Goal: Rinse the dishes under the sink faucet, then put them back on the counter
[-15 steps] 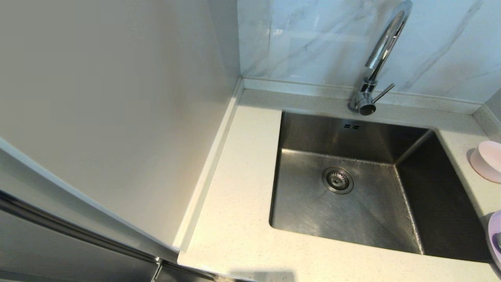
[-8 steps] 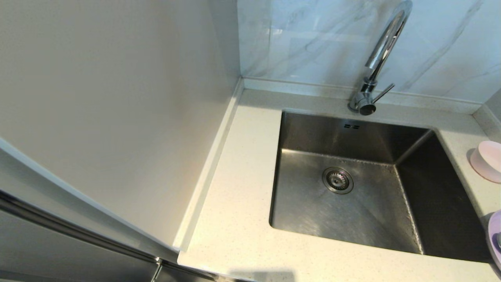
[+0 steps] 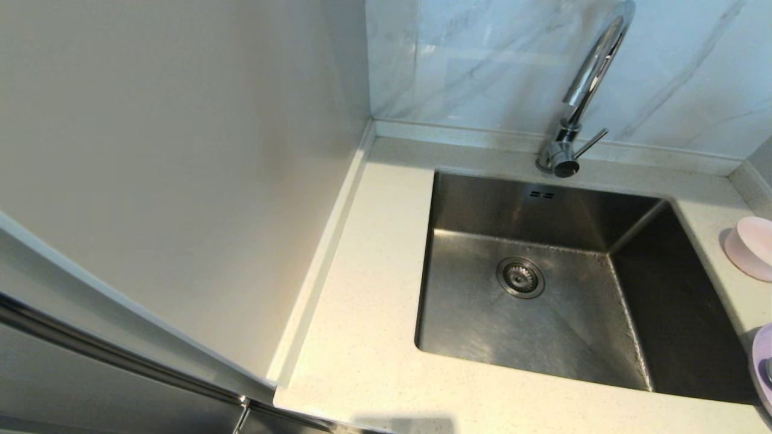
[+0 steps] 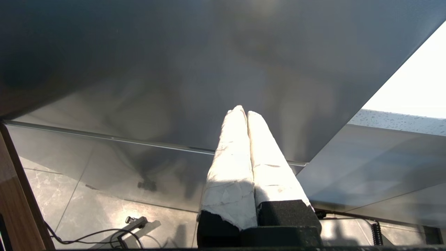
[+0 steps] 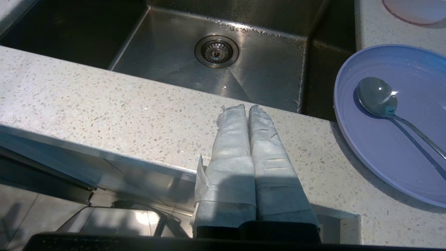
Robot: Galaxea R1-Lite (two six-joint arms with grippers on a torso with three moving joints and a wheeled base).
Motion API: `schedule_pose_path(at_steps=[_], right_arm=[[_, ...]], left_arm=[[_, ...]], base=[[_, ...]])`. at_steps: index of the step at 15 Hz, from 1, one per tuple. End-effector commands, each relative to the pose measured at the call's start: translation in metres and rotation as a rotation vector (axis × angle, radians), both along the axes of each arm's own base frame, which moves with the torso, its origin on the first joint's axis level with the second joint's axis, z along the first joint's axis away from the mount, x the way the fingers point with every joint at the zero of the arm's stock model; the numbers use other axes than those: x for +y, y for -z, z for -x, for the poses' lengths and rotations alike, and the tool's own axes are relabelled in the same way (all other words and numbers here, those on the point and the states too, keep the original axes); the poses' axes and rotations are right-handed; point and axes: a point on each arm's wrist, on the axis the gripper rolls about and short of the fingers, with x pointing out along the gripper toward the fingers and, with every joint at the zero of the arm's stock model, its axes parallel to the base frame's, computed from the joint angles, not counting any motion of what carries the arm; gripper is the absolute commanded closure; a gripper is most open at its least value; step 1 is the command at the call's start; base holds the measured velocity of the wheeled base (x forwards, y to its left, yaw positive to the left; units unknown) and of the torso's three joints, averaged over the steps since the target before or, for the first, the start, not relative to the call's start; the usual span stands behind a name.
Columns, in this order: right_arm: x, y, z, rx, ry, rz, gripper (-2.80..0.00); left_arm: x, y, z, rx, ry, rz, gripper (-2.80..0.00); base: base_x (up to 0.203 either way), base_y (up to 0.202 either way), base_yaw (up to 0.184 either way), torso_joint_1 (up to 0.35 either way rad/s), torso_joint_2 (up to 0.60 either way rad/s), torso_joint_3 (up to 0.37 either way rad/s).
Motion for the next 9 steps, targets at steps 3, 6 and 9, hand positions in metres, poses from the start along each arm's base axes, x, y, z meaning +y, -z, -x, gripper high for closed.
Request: schedule_pose_path(at_steps=[3, 6, 9], right_arm=[[0.0000, 0.0021, -0.0007, 0.009, 0.000, 0.001, 0.00], [0.0000, 0.0021, -0.0007, 0.009, 0.000, 0.001, 0.00], [0.0000, 0.0021, -0.0007, 0.009, 0.000, 0.001, 0.00]], left_arm=[[0.0000, 0.0000, 0.0000, 0.000, 0.000, 0.000, 0.00], [0.0000, 0.0000, 0.0000, 0.000, 0.001, 0.000, 0.00], [0.0000, 0.0000, 0.0000, 0.000, 0.001, 0.000, 0.00]], base=[[0.000, 0.000, 0.000, 0.000, 0.00, 0.000], [0.000, 0.000, 0.000, 0.000, 0.00, 0.000], [0.000, 0.000, 0.000, 0.000, 0.00, 0.000]])
